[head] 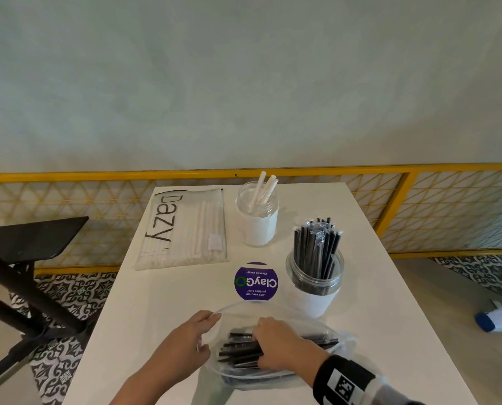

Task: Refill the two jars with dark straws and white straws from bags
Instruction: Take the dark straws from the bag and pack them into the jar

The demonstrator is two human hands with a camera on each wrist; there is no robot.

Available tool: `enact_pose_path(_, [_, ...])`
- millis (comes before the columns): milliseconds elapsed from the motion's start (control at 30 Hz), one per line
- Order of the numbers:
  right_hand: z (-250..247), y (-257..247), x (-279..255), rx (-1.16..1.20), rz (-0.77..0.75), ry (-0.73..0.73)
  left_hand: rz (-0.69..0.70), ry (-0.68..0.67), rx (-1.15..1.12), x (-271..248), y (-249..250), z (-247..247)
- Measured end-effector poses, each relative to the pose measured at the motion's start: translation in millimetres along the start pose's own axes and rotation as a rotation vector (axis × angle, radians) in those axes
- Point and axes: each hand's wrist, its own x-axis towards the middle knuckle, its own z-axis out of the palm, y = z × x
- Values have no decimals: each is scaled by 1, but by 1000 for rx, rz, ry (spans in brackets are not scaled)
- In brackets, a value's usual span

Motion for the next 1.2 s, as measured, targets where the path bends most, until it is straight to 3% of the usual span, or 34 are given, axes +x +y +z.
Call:
enact_pose_path(233, [-3, 4, -7, 81, -20, -1, -4, 1, -1, 0, 3, 1])
enact_pose_path(533, [-21, 6, -31, 221, -93, 142, -1, -2, 23, 4, 2, 1])
enact_pose_path(667, [-49, 6, -49, 471, -148, 298, 14, 1, 27, 6, 0, 0])
enact_pose_path(767, [-80, 12, -61, 716, -105, 468, 11, 14, -14, 6, -2, 0])
enact_pose_path(967, [-113, 17, -70, 1062, -76, 549, 57, -1, 6, 9, -4, 1])
enact_pose_path(1067, [-138, 21, -88, 1175, -131, 738, 53, 2, 10, 8, -1, 1])
enact_pose_path(1200, [-181, 32, -112, 1220, -246, 1160, 52, -5, 17, 7, -3, 2])
